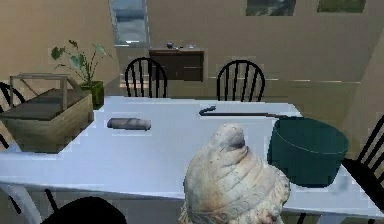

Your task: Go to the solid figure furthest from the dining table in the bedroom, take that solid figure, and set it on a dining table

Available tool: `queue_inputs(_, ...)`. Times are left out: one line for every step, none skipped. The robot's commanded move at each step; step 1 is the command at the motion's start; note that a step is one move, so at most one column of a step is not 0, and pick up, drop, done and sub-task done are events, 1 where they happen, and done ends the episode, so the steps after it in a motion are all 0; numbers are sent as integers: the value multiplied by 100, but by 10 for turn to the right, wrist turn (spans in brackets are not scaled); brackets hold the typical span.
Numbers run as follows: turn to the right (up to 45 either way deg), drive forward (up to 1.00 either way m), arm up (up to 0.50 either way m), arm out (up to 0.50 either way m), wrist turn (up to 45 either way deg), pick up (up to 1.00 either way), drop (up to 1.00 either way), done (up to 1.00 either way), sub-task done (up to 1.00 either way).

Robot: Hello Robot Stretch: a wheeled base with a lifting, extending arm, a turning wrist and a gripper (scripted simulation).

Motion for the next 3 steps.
queue_inputs(60,0,0,0,0,0,0,0,0)
queue_inputs(0,25,0,0,0,0,0,0,0)
queue_inputs(-90,0,0,0,0,0,0,0,0)
